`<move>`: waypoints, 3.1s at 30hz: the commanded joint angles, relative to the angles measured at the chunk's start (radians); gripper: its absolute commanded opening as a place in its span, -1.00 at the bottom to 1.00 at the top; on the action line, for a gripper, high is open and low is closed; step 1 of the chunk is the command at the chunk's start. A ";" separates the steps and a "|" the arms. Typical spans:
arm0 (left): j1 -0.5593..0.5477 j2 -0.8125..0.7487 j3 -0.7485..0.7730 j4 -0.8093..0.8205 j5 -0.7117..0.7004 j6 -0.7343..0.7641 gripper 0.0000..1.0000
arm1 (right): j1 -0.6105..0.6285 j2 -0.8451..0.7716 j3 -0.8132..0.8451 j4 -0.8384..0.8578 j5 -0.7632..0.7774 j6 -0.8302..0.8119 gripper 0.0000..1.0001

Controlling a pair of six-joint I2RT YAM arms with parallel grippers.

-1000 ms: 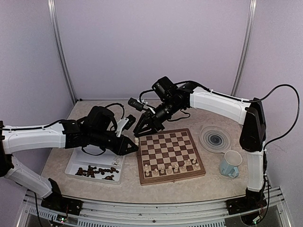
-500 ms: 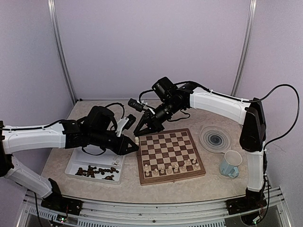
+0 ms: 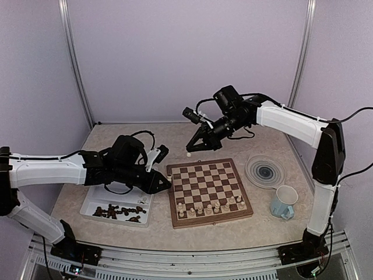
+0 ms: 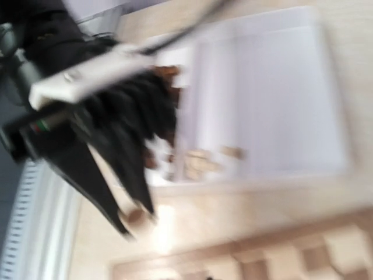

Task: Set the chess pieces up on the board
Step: Pick up the pawn from the chess pile, then place the pawn at f2, then pass from the left arm to the right

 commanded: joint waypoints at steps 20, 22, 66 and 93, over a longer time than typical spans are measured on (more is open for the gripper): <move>0.094 0.007 0.015 0.069 0.011 -0.031 -0.84 | -0.037 -0.537 -0.877 0.256 0.452 -0.269 -1.00; 0.094 0.014 0.016 0.068 0.011 -0.033 -0.84 | -0.037 -0.529 -0.895 0.288 0.443 -0.255 -1.00; 0.099 0.013 -0.022 0.062 -0.002 -0.047 -0.83 | -0.017 -0.323 -0.933 0.373 0.331 -0.269 -0.78; 0.097 0.077 0.053 0.013 0.262 0.002 -0.82 | -0.009 -0.379 -0.580 0.119 0.320 -0.371 -0.36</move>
